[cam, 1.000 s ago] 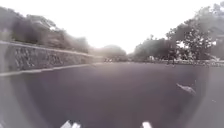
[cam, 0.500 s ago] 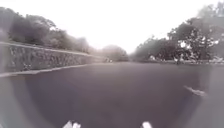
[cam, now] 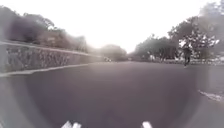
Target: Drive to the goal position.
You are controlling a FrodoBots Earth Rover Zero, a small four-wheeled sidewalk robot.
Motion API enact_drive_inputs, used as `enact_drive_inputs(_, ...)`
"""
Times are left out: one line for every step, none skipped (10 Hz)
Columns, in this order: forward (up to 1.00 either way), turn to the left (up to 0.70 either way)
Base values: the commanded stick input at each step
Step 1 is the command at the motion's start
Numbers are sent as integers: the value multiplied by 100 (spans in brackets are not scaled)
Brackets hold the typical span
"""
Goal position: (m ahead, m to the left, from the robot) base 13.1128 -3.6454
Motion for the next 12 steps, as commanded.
enact_drive_inputs(70, 0)
enact_drive_inputs(70, 0)
enact_drive_inputs(70, 0)
enact_drive_inputs(70, 0)
enact_drive_inputs(70, 0)
enact_drive_inputs(70, 0)
enact_drive_inputs(70, 0)
enact_drive_inputs(70, 0)
enact_drive_inputs(70, 0)
enact_drive_inputs(70, 0)
enact_drive_inputs(70, 0)
enact_drive_inputs(70, 0)
